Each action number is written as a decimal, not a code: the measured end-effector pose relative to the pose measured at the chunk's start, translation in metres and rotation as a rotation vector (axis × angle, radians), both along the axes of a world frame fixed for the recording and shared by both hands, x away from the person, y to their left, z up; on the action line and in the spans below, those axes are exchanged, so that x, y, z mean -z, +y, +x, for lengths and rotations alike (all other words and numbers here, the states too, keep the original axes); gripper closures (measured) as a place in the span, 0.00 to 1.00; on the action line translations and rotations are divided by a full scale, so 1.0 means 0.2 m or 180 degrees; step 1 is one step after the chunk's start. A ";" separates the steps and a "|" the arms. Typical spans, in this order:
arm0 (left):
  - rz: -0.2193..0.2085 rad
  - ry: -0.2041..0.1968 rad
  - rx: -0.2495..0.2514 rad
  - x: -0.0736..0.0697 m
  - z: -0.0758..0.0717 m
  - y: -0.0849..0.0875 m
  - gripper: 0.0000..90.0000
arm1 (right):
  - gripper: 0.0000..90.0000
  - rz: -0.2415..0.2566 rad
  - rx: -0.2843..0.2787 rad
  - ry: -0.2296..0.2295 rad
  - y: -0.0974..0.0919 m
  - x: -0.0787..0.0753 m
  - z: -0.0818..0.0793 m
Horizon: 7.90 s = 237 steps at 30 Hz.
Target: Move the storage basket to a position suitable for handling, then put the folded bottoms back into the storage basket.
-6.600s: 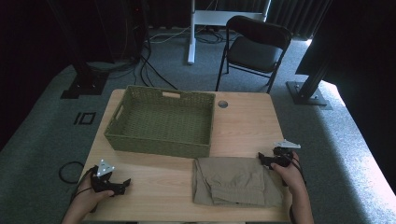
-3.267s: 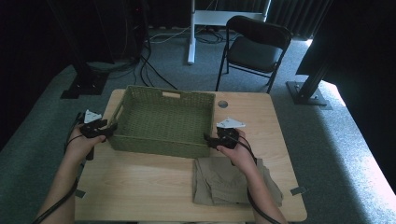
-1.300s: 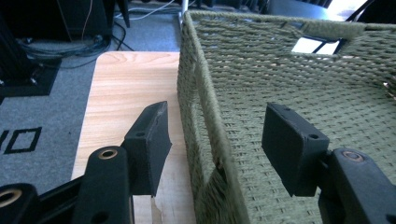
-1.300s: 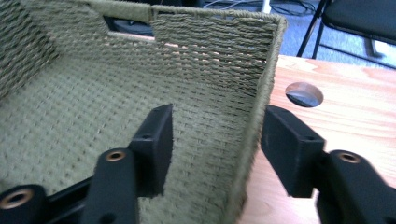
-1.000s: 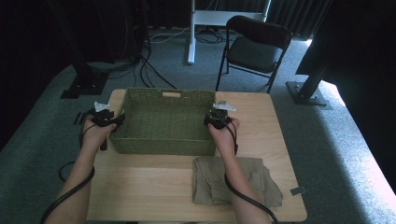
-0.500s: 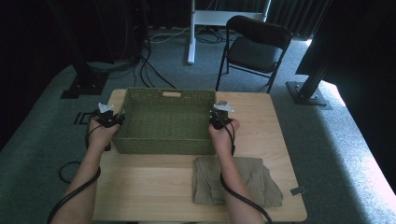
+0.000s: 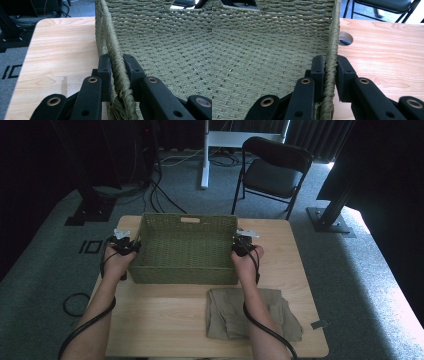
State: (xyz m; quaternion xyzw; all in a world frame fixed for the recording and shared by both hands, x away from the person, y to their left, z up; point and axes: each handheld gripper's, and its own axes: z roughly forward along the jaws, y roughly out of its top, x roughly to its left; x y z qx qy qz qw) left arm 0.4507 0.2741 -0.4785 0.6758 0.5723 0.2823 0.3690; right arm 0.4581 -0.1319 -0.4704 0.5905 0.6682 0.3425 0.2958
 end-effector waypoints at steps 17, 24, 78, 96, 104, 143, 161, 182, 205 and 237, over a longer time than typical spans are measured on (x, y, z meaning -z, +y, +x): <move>0.0002 0.0031 0.0056 0.00 0.05 -0.16 0.88 | 0.87 0.0011 0.0044 0.0037 -0.16 0.00 0.03; 0.0016 0.0037 0.0079 -0.01 0.07 -0.23 0.88 | 0.87 -0.0015 0.0055 0.0048 -0.23 -0.01 0.04; -0.0037 0.0131 0.0281 -0.01 0.13 -0.82 0.87 | 0.87 -0.0029 0.0241 0.0233 -0.83 -0.03 0.04; -0.0050 0.0153 0.0280 -0.01 0.12 -0.86 0.86 | 0.86 0.0022 0.0136 0.0237 -0.89 -0.02 0.03; -0.0029 0.0221 0.0453 -0.03 0.12 -0.85 0.72 | 0.78 0.0083 0.0131 0.0258 -0.91 -0.02 0.02; -0.0021 -0.0241 0.1231 -0.29 -0.01 -0.80 0.20 | 0.15 0.0278 -0.0580 -0.0305 -0.82 -0.19 -0.13; -0.0219 -0.0330 0.1499 -0.32 -0.31 -0.82 0.20 | 0.15 0.0395 -0.0624 -0.0482 -0.81 -0.19 -0.35; -0.0355 -0.0362 0.1855 -0.20 -0.60 -0.95 0.20 | 0.15 0.0350 -0.0800 -0.0570 -0.76 -0.09 -0.68; -0.0219 0.0093 0.2008 0.12 -0.76 -1.06 0.20 | 0.14 0.0290 -0.0775 -0.0261 -0.74 0.23 -0.90; -0.0114 0.0528 0.1858 0.37 -0.76 -1.17 0.19 | 0.17 0.0196 -0.0626 0.0262 -0.74 0.44 -0.96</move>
